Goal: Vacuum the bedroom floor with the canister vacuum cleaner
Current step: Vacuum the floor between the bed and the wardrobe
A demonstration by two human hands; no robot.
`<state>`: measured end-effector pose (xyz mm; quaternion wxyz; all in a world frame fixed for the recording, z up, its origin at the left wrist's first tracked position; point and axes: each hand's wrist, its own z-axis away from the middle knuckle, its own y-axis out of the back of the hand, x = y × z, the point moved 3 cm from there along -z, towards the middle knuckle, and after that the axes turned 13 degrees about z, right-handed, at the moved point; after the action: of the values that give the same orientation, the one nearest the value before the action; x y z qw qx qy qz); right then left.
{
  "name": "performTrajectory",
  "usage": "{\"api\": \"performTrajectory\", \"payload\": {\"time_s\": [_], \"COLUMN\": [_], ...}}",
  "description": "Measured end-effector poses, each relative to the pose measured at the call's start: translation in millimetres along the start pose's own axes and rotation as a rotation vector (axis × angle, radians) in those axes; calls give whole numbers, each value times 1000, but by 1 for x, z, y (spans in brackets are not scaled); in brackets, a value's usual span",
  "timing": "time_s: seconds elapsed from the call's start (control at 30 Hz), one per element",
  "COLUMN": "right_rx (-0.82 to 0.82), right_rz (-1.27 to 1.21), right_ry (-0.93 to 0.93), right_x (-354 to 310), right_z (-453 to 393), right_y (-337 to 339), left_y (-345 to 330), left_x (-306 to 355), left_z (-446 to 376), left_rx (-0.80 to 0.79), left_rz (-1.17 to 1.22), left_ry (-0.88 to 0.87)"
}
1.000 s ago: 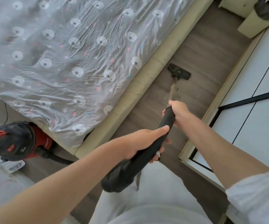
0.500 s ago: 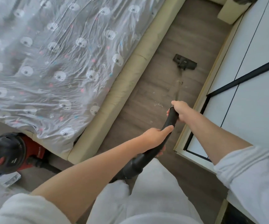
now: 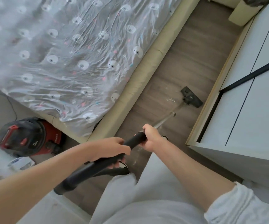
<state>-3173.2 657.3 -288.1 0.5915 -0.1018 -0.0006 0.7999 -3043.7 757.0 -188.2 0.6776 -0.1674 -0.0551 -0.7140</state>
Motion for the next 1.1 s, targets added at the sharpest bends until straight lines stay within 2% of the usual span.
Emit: {"api": "performTrajectory", "payload": {"time_s": [0.2,0.4,0.53,0.7,0.8,0.97,1.1], "right_rx": [103,277,346,284,183,-23,-15], "right_rz": [13,20,12,23,-8,-85,-89], "right_ry": [26,97,126,138,119,-17,-44], "right_x": [-13,-72,-103,-98,-67,-10,11], "right_z": [-19,-46,-64,-61,-44,3,24], "right_y": [51,118,139,104,59,-9,-29], "left_y": [-45,-89,-100,-72,-42,-1,-6], "left_x": [21,74,100,90,61,11,8], "left_z": [-36,-114,-141,-114,-64,38,77], "left_rx": [61,54,80,114,97,65,80], "left_rz": [-49,7,60,105,96,146,17], "left_ry": [-40,-70,-65,-62,-10,119,130]}}
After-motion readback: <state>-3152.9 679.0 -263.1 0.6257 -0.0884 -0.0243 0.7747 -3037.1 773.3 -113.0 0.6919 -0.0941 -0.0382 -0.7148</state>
